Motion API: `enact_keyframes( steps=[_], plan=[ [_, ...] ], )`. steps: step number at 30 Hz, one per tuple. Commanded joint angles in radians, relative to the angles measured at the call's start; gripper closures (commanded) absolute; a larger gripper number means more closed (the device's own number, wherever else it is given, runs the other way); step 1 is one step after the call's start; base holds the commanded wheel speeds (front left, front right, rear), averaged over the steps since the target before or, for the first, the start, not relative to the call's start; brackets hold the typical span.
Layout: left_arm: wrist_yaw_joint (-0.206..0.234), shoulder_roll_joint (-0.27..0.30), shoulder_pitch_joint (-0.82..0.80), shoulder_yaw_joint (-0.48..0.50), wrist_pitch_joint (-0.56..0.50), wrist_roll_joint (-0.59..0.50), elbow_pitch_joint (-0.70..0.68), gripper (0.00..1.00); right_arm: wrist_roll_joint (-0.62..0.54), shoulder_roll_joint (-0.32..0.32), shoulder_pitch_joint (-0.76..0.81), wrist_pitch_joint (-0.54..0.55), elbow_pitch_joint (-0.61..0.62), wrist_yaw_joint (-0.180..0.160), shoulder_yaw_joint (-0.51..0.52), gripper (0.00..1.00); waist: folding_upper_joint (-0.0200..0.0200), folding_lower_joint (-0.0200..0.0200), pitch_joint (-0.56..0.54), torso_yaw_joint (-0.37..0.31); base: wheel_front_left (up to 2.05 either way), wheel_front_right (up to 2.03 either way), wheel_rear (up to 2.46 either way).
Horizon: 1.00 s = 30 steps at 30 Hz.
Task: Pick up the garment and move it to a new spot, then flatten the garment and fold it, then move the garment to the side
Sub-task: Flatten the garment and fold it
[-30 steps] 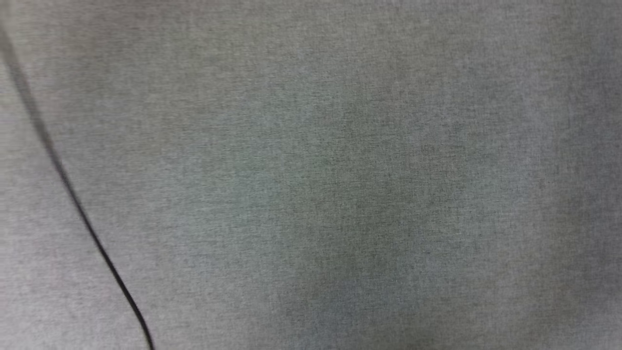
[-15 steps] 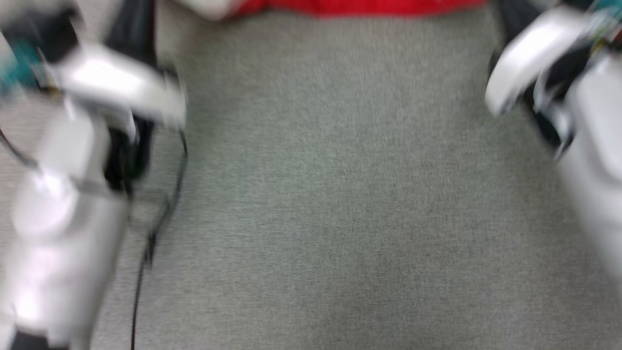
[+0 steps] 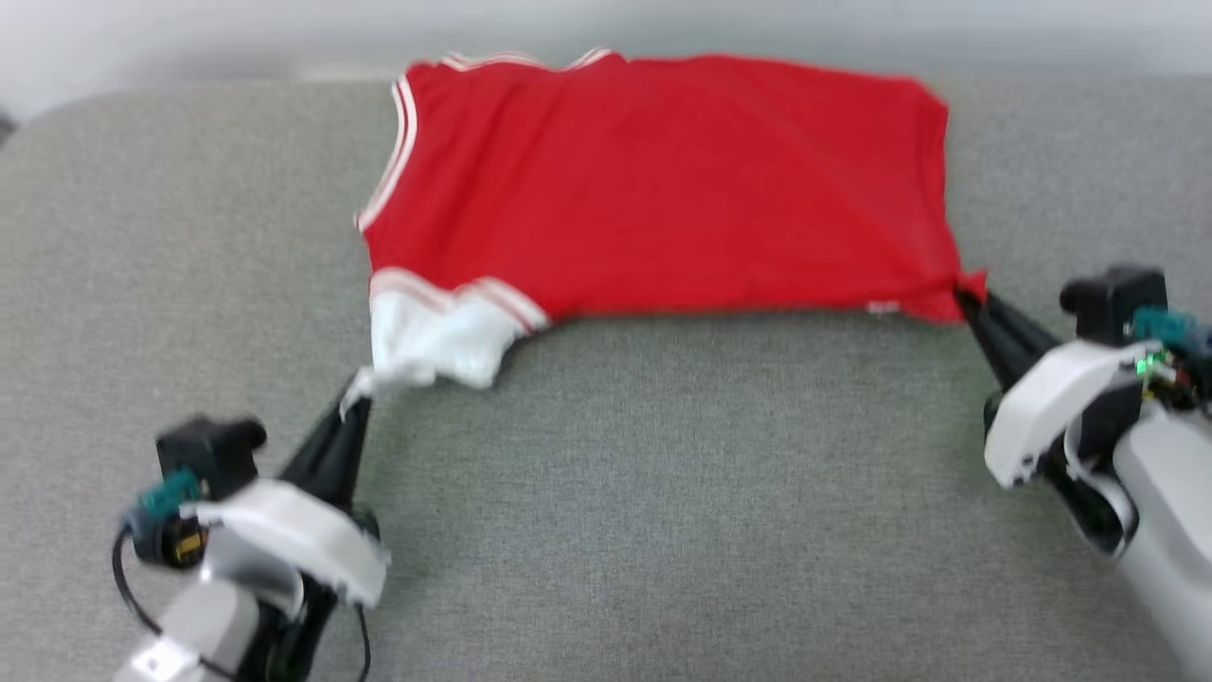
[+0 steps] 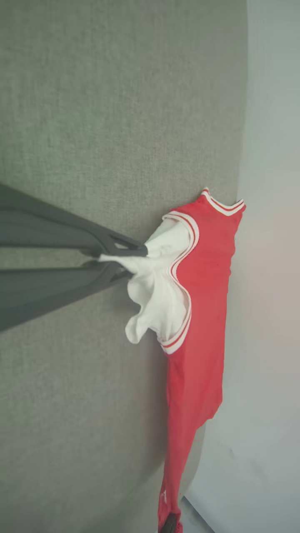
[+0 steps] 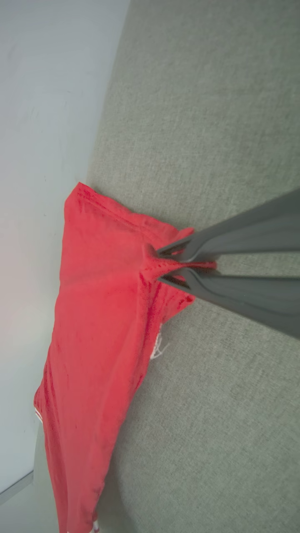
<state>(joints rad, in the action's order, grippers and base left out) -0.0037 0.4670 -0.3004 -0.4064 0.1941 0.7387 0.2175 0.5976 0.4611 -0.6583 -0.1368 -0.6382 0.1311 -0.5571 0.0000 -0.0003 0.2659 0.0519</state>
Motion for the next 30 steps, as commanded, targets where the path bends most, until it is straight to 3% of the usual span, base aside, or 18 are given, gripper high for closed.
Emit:
enact_keyframes(
  steps=[1, 14, 24, 30],
  plan=[
    [0.010, 0.015, 0.046, -0.005, -0.015, 0.006, -0.027, 1.00, 0.021, 0.014, 0.038, 0.002, 0.009, -0.001, 0.000, 1.00, 0.0000, 0.0003, -0.043, 0.001, 0.00, 0.00, 0.00],
    [0.096, 0.146, 0.366, -0.035, -0.167, 0.050, -0.268, 1.00, 0.171, 0.118, 0.331, 0.078, 0.173, -0.001, -0.042, 1.00, 0.0000, 0.0003, -0.183, -0.019, 0.00, 0.00, 0.00],
    [0.144, 0.221, 0.597, -0.043, -0.252, 0.135, -0.415, 1.00, 0.266, 0.196, 0.547, 0.178, 0.335, -0.001, 0.005, 1.00, 0.0000, 0.0003, -0.239, -0.040, 0.00, 0.00, 0.00],
    [0.130, 0.265, 0.683, -0.047, -0.278, 0.174, -0.458, 1.00, 0.268, 0.206, 0.650, 0.220, 0.397, -0.001, 0.071, 1.00, 0.0000, 0.0003, -0.236, -0.044, 0.00, 0.00, 0.00]
  ],
)
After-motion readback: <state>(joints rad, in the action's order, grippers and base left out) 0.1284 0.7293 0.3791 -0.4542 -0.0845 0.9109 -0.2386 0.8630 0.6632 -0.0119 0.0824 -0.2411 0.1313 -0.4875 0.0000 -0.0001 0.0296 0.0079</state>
